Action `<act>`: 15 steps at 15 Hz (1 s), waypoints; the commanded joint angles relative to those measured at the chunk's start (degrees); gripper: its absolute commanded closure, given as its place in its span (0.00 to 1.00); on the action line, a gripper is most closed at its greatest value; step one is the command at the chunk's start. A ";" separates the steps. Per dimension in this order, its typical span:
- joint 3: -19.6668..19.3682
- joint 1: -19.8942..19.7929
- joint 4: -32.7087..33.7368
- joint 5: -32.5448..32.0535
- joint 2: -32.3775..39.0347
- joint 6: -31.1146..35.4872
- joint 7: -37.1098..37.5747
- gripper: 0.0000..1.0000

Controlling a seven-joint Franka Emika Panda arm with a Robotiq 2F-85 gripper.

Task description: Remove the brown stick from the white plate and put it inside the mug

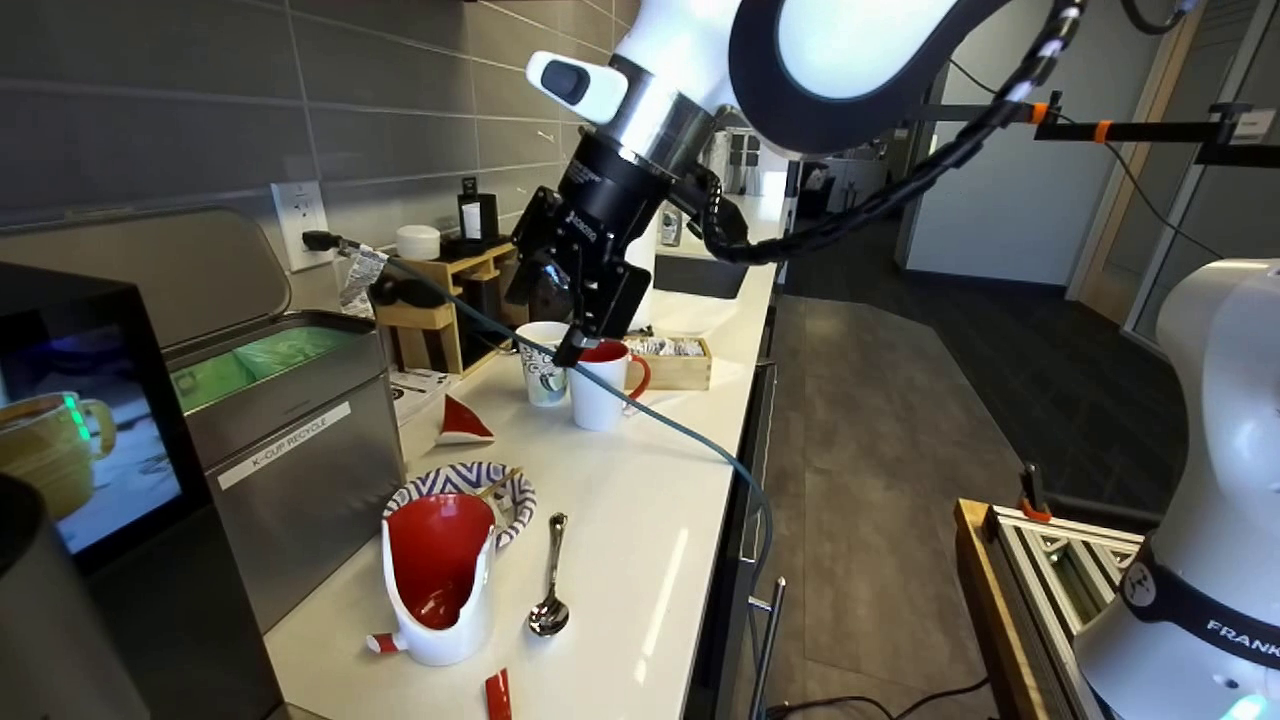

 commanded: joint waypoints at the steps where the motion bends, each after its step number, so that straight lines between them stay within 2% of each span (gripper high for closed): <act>1: 3.61 -5.31 5.98 2.48 4.64 -10.35 -10.91 0.00; 5: 8.74 -10.72 11.42 -2.32 10.93 -15.92 -16.67 0.00; 7: 11.21 -12.40 13.09 -4.26 13.92 -14.66 -18.70 0.00; 9: 13.12 -13.74 13.94 -5.50 16.49 -11.19 -16.53 0.00; 10: 13.86 -14.55 11.80 -4.43 13.29 -12.92 -16.56 0.00; 15: 15.01 -15.65 13.94 -5.87 16.89 -12.08 -16.30 0.00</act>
